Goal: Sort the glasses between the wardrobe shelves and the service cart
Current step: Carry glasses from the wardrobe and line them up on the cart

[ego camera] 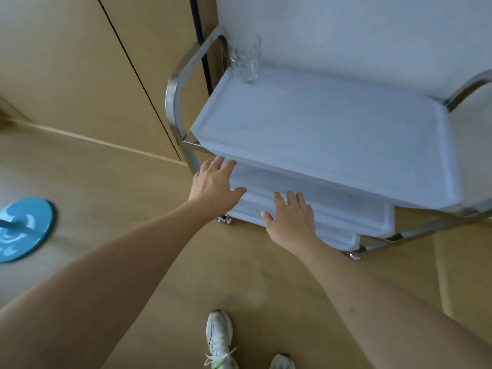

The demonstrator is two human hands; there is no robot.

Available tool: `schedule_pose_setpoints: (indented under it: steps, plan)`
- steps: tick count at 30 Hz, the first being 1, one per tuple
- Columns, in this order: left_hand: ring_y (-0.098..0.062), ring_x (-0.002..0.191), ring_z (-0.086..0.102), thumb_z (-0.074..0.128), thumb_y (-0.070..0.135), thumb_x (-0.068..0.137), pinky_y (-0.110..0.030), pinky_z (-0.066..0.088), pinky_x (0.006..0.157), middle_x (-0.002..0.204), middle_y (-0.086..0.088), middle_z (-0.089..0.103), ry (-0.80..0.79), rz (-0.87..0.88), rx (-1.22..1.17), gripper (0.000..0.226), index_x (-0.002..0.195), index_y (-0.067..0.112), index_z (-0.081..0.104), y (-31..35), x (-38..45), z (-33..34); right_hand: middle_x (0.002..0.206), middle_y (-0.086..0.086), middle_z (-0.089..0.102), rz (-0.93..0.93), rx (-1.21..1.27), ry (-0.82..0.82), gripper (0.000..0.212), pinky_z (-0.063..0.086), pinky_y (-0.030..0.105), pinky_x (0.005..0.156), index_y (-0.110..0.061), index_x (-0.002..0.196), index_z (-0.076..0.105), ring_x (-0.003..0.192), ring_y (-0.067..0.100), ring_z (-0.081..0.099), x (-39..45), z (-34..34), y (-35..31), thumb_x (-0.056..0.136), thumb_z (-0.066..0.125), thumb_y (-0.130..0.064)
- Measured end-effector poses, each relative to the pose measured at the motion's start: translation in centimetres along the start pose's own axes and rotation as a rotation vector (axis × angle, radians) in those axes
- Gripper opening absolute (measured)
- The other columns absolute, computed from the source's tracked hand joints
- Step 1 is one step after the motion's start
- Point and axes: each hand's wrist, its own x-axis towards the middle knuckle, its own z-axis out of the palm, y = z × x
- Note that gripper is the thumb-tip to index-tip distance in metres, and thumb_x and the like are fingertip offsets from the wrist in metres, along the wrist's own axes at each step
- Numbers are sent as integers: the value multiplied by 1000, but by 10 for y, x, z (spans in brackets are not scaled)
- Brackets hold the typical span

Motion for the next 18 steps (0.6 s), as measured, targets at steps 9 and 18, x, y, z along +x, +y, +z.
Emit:
schedule_pose_setpoints:
  steps: [9, 18]
  plan:
    - [-28, 149, 23, 67, 52, 90, -46, 28, 119, 160, -7, 33, 27, 14, -36, 76, 153, 23, 37, 114, -77, -132, 169, 11, 7, -51, 12, 85, 67, 7, 55, 124, -24, 162, 12, 156, 34, -4, -102, -143, 0, 105, 32, -52]
    - [-26, 144, 29, 66, 47, 92, -42, 34, 113, 155, -3, 39, 96, 150, -119, 71, 151, 20, 40, 217, -105, -167, 169, 10, 11, 25, -9, 260, 66, 6, 58, 124, -27, 161, 13, 155, 37, -1, -163, -231, 51, 104, 37, -52]
